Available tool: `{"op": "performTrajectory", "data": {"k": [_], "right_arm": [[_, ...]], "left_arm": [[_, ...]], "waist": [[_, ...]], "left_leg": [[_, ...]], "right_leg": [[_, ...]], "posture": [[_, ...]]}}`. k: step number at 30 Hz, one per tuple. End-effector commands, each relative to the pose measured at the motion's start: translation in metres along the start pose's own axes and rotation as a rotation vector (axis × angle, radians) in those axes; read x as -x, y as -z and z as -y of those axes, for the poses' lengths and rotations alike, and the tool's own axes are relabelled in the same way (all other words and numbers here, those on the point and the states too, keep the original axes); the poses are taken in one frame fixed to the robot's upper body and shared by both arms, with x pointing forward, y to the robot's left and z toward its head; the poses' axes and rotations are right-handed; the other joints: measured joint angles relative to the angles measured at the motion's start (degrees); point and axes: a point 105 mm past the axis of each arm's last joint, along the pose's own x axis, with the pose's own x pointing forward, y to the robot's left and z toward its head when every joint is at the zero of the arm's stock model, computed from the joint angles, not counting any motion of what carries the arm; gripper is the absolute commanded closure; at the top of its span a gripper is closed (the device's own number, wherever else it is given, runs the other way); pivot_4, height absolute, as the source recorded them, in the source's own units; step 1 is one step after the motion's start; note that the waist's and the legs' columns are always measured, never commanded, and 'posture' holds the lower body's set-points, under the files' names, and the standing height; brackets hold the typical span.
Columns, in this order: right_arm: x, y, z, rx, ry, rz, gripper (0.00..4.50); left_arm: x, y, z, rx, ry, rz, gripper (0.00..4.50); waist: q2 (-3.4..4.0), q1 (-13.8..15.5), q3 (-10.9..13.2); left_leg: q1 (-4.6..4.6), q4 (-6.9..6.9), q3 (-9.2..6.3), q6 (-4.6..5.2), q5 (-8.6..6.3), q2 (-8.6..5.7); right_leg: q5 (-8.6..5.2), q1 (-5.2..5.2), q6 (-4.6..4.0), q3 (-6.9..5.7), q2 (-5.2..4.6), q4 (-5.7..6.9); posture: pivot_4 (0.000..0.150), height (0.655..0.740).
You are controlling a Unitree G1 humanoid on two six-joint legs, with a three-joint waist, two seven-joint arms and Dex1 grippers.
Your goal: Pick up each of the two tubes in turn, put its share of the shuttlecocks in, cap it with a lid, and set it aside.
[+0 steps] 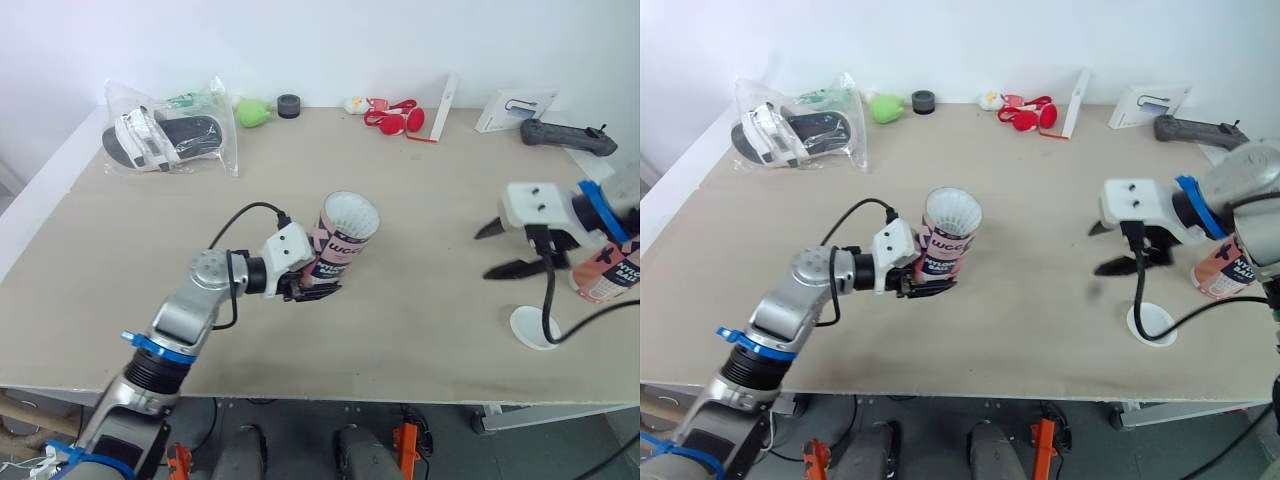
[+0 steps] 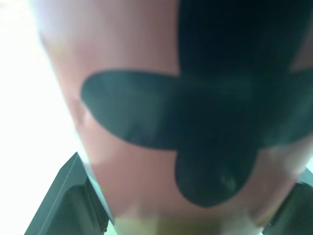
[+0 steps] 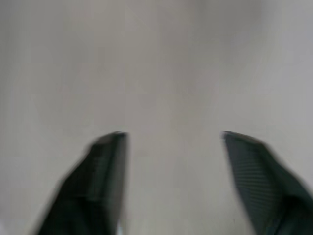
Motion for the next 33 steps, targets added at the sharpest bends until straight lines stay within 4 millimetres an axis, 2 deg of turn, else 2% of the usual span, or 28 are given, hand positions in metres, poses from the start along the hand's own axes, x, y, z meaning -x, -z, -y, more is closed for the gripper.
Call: {"op": "performTrajectory", "data": {"k": [1,4,10,18,19,22,23,24,28,29,33], "right_arm": [[0.008,0.026,-0.007,-0.023,-0.035,-0.094,0.07],[0.002,0.046,-0.017,-0.076,-0.078,-0.133,0.07],[-0.015,0.07,-0.026,-0.146,-0.14,-0.182,0.07],[-0.036,0.08,-0.026,-0.206,-0.17,-0.207,0.07],[-0.038,0.081,-0.027,-0.215,-0.174,-0.21,0.43],[-0.044,0.086,-0.029,-0.242,-0.19,-0.219,1.13],[-0.045,0.088,-0.03,-0.247,-0.193,-0.225,1.58],[-0.046,0.09,-0.031,-0.254,-0.199,-0.226,2.27],[-0.048,0.091,-0.032,-0.266,-0.21,-0.219,3.87],[-0.048,0.091,-0.032,-0.269,-0.213,-0.215,4.4],[-0.047,0.091,-0.032,-0.26,-0.214,-0.215,4.46]], "left_arm": [[-0.006,0.0,0.003,0.035,-0.043,0.083,1.43],[-0.012,0.016,0.011,0.069,-0.061,0.107,1.43],[-0.02,0.04,0.025,0.14,-0.064,0.103,1.43],[-0.025,0.054,0.029,0.15,-0.088,0.1,1.43],[-0.025,0.054,0.029,0.147,-0.089,0.1,1.43],[-0.025,0.054,0.03,0.143,-0.091,0.101,1.43],[-0.025,0.054,0.03,0.142,-0.093,0.099,1.43],[-0.025,0.055,0.03,0.141,-0.094,0.098,1.43],[-0.024,0.055,0.029,0.138,-0.1,0.094,1.43],[-0.024,0.055,0.029,0.137,-0.101,0.094,1.43],[-0.024,0.055,0.026,0.138,-0.105,0.094,1.43]], "waist": [[0.08,-0.15,0.1],[0.14,-0.2,0.12],[0.35,-0.2,0.25],[0.45,-0.18,0.19],[0.45,-0.18,0.19],[0.45,-0.19,0.17],[0.45,-0.19,0.17],[0.43,-0.13,0.17],[0.21,-0.1,0.08],[0.18,-0.1,0.07],[0.15,-0.1,0.06]], "left_leg": [[0.02,0.0,0.01,0.0,0.0,0.0],[0.23,-0.04,0.01,-0.01,0.01,0.02],[0.3,0.01,0.11,-0.15,0.09,-0.02],[0.58,0.06,0.34,-0.17,0.11,-0.04],[0.59,0.1,0.35,-0.17,0.11,-0.04],[0.61,0.11,0.4,-0.17,0.11,-0.04],[0.62,0.11,0.4,-0.17,0.11,-0.03],[0.63,0.11,0.4,-0.17,0.11,-0.03],[0.63,0.1,0.39,-0.17,0.1,-0.03],[0.64,0.11,0.38,-0.17,0.1,-0.03],[0.73,0.1,0.38,-0.17,0.1,-0.02]], "right_leg": [[0.01,0.0,-0.02,0.01,0.01,0.02],[-0.03,0.14,0.05,0.03,0.05,0.04],[-0.01,0.19,0.44,0.18,0.04,0.09],[0.08,0.44,0.56,0.42,0.02,0.08],[0.09,0.46,0.58,0.43,0.02,0.08],[0.1,0.47,0.6,0.47,0.02,0.08],[0.1,0.49,0.6,0.46,0.02,0.08],[0.09,0.49,0.59,0.46,0.02,0.08],[0.07,0.55,0.61,0.46,0.03,0.04],[0.07,0.56,0.61,0.45,0.02,0.04],[0.07,0.62,0.6,0.45,0.03,0.04]], "posture": [[0.15,0.74],[0.15,0.74],[0.15,0.74],[0.15,0.74],[0.15,0.74],[0.15,0.74],[0.15,0.74],[0.15,0.74],[0.15,0.74],[0.15,0.74],[0.15,0.74]]}}
